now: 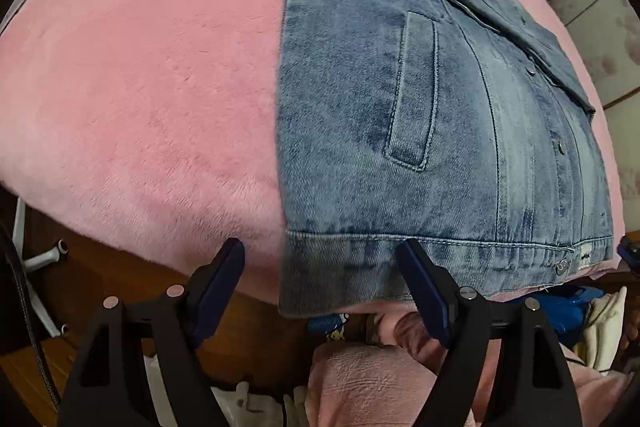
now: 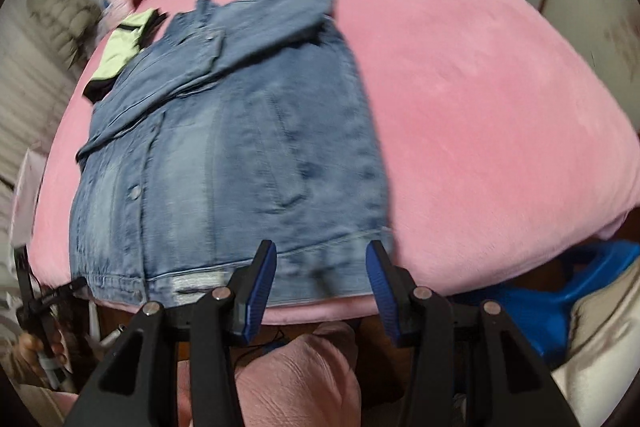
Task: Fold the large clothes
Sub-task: 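Grasp the jacket hem corners with both grippers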
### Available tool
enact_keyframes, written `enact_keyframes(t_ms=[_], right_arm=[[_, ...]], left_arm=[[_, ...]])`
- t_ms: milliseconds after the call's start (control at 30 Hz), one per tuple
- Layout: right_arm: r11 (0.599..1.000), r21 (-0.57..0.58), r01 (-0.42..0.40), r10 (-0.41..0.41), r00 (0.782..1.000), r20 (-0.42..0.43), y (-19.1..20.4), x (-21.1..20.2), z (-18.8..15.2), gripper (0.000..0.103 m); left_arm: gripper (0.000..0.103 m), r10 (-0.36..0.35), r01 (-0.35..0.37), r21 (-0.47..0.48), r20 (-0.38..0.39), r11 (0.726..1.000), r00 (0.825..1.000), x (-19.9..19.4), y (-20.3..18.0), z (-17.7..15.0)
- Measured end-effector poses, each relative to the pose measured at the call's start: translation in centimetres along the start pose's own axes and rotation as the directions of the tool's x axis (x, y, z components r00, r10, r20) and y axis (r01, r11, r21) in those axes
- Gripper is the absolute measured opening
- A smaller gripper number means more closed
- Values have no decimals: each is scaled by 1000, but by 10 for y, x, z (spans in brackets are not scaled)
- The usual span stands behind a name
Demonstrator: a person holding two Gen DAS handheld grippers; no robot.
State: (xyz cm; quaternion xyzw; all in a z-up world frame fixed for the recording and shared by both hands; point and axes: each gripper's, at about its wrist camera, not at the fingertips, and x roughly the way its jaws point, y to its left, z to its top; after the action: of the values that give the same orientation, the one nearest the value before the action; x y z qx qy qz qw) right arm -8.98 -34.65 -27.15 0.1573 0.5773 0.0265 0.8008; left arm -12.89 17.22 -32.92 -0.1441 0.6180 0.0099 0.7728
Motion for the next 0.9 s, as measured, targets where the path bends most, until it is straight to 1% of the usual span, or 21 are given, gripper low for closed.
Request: enact_keyframes(t_ms=[100,167,267,367,400,433,467,533,567,633,733,800,867,900], right_arm=[[1000,23,-2,2,1000,-23,-15,11,-3,47],[999,29,-16,17,999,-38,-23,20,-6,47],[998,25,-49,50,998,-46,-25,30,-8,47],[996,9,-85,85,995,-44,-22,37,-6,47],[995,4,-95,95,994,-46,-21,38,-5,47],[996,-7,-93,93,994,-51,-19,40,-4,47],[996,-15,-94,93,994,-52,-18,41,-3,47],[994,-34,-104,102,993,-54,-17,40,-2,46],[993,-44,-106,103,993,-55,-17,39,-2,44],[993,-67,-98,94,994,-63,-16,40,-3,43],[994,-66,-87,82,994,-70,-18,44,0,43],[995,-64,-75,71,995,-68,-16,48,1,43],[996,-62,-62,57,995,-77,-14,55,2,43],[997,-59,-59,54,995,-83,-13,58,2,43]], left_arm=[[79,-24,24,16,-7,1000,1000,5,3,1],[79,-39,40,23,-9,999,999,7,5,1],[79,-66,66,21,-12,998,998,10,6,3],[79,-108,108,-7,-16,994,994,10,19,3],[76,-123,123,-14,-13,992,992,9,21,2],[66,-145,144,-13,-11,989,989,7,21,2],[61,-155,155,-11,-9,988,988,6,22,2],[45,-180,180,-2,-3,984,984,3,22,1],[43,-197,197,-1,-5,980,980,1,24,0],[45,-206,206,-4,-7,979,979,1,25,1],[53,-214,213,-28,-24,977,977,6,27,3],[56,-219,217,-44,-28,975,975,11,28,5],[56,-210,208,-57,-27,976,977,11,25,5],[49,-201,199,-53,-29,978,979,9,24,4]])
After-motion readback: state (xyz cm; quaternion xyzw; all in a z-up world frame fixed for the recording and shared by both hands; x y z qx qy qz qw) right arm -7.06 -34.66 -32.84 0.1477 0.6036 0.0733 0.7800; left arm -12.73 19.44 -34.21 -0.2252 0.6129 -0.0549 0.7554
